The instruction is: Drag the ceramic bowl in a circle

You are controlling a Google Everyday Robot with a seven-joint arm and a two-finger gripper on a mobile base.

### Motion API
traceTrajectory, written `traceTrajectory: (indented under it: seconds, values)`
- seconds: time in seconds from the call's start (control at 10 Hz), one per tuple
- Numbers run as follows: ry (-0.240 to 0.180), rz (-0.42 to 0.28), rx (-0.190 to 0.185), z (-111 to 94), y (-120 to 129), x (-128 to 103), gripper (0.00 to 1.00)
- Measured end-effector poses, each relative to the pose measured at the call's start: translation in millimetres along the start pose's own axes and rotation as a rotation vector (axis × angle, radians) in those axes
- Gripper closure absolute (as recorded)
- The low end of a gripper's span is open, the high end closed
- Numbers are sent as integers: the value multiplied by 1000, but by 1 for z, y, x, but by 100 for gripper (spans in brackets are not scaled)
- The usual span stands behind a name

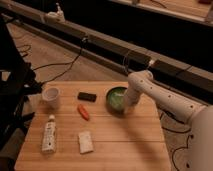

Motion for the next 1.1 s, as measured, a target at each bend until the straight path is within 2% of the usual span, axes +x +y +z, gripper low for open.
traceTrajectory:
  seconds: [0.2, 0.3, 0.5, 0.6, 0.8, 0.9, 1.1]
  values:
    - [5, 16, 5, -19, 24, 8, 100]
    - [23, 35, 3, -29, 39, 20, 100]
    - [63, 63, -6, -41, 52, 45, 100]
    - [89, 71, -3, -44, 47, 56, 100]
    - [122, 61, 4, -40, 26, 64, 100]
    - [127, 41, 7, -34, 9, 59, 100]
    - [99, -18, 9, -19, -21, 28, 100]
